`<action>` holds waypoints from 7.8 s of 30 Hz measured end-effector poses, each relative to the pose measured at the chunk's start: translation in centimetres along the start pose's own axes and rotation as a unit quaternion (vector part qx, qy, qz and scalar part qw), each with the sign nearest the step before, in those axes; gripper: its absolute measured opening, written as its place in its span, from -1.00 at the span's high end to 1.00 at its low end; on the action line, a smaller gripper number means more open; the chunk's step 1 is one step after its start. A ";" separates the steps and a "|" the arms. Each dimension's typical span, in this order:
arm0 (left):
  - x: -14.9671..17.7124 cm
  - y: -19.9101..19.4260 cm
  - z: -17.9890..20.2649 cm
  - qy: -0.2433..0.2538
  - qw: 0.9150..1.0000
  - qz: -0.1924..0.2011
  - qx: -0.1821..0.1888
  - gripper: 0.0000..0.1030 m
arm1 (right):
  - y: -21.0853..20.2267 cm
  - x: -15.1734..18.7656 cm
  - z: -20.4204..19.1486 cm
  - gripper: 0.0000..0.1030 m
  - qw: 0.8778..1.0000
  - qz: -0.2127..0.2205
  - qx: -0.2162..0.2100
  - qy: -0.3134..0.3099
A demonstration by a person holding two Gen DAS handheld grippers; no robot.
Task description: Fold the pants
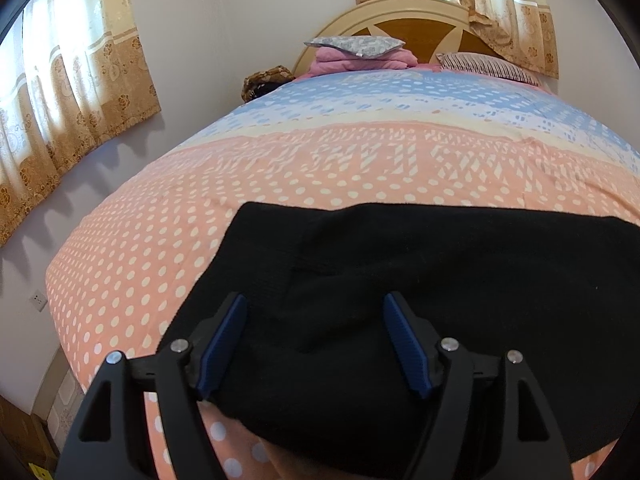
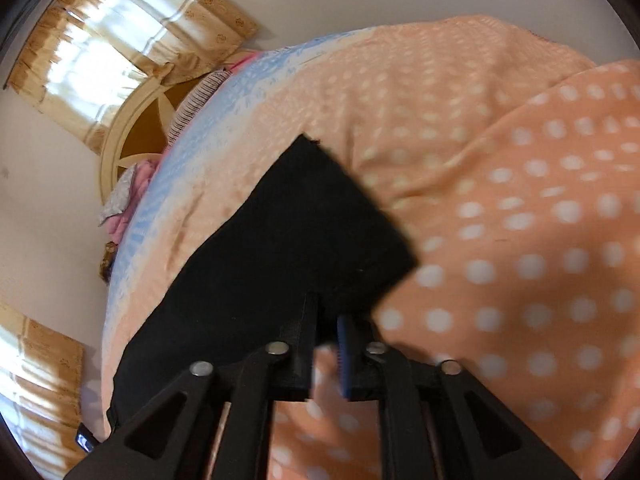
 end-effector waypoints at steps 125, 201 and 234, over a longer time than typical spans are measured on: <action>-7.6 -3.9 3.7 0.084 0.995 0.001 0.050 -0.96 | 12.4 32.7 -45.5 0.84 0.879 -0.085 -0.221 -0.415; 0.0 -10.7 24.9 0.134 0.975 -0.027 0.177 -0.97 | 4.0 -4.0 -2.4 -0.06 0.985 0.028 0.048 -0.163; -1.7 -8.5 17.8 0.058 0.980 -0.022 0.191 -0.96 | 12.1 21.4 -33.4 0.07 0.919 -0.053 -0.125 -0.369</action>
Point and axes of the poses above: each gripper's, at about its wrist camera, not at the fingertips, and y roughly the way its jaws point, z to its right, x to its underside, the point moved 10 cm from there along y, roughly the way its jaws point, and after that the axes turned 1 degree about -z, right-handed, at the moved point
